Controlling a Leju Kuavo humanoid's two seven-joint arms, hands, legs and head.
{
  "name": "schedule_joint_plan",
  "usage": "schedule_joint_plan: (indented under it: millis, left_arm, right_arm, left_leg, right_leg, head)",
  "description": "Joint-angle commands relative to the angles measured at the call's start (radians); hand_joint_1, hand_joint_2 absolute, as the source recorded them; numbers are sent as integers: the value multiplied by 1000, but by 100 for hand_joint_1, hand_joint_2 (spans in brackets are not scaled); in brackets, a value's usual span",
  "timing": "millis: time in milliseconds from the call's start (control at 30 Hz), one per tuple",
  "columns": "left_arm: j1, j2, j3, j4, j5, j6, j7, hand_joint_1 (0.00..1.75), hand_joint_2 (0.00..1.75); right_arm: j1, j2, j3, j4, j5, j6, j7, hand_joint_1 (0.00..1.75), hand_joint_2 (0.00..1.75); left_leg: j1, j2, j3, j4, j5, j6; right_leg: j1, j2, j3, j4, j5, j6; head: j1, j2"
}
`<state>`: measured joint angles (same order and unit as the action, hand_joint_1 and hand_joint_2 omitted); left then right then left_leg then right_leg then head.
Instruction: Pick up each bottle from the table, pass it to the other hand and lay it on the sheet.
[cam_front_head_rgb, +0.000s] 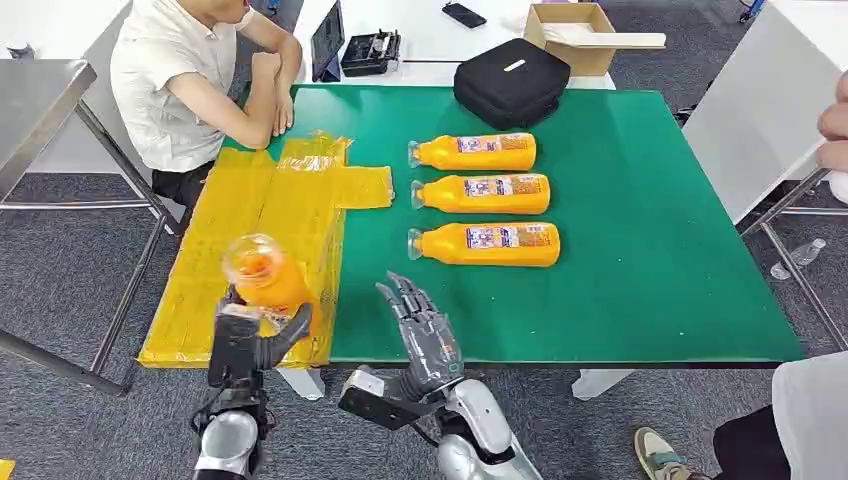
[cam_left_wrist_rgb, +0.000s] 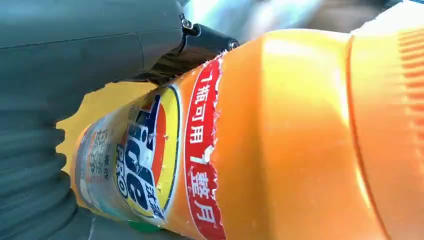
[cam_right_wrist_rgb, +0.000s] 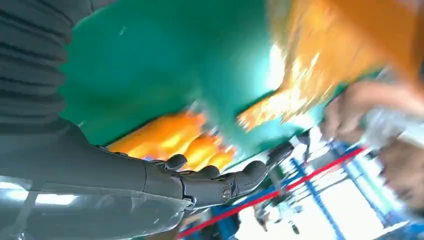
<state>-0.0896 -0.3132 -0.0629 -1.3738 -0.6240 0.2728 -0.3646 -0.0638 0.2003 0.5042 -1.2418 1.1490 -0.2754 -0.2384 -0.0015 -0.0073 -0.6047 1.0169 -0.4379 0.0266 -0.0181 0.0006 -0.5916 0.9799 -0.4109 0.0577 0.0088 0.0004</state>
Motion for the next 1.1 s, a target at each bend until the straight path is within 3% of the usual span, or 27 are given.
schedule_joint_plan:
  millis: [33, 133, 233, 333, 933, 1100]
  left_arm:
    - [-134, -5, 72, -63, -348, 9, 38, 175, 175]
    - [-175, 66, -3, 27, -629, 54, 121, 175, 175]
    - [-246, 132, -42, 216, -746, 76, 165, 175, 175]
    - [-303, 154, -55, 358, -797, 98, 182, 175, 175]
    - [-326, 155, -50, 406, -781, 76, 172, 175, 175]
    - [-398, 207, -97, 634, -829, 63, 174, 175, 175]
  right_arm:
    - [-19, 5, -255, -114, 52, -74, -19, 0, 175]
    - [-27, -3, -290, -140, 39, -78, -44, 0, 175]
    - [-31, -6, -303, -128, -2, -75, -85, 0, 175]
    - [-34, 1, -293, -98, -23, -74, -105, 0, 175]
    - [-42, 3, -280, -74, -38, -77, -115, 0, 175]
    - [-73, -3, -265, -26, -74, -70, -141, 0, 175]
  left_leg:
    - [1, 1, 1, 1, 0, -1]
    - [0, -1, 0, 1, 1, -1]
    - [0, -1, 2, -1, 1, -1]
    - [1, -2, 7, -3, 1, -2]
    - [1, 2, 3, -1, 0, -2]
    - [1, 2, 4, 0, 0, -2]
  right_leg:
    - [1, 0, 1, 0, 0, -1]
    - [1, -4, 0, 0, 0, -1]
    - [0, -2, 2, -1, 0, -1]
    - [1, -3, 7, -2, 0, -3]
    - [1, 0, 3, 0, 0, -2]
    - [1, 1, 3, 0, 0, -2]
  head:
    - [0, 0]
    - [0, 0]
    - [0, 0]
    - [0, 0]
    - [0, 0]
    - [0, 0]
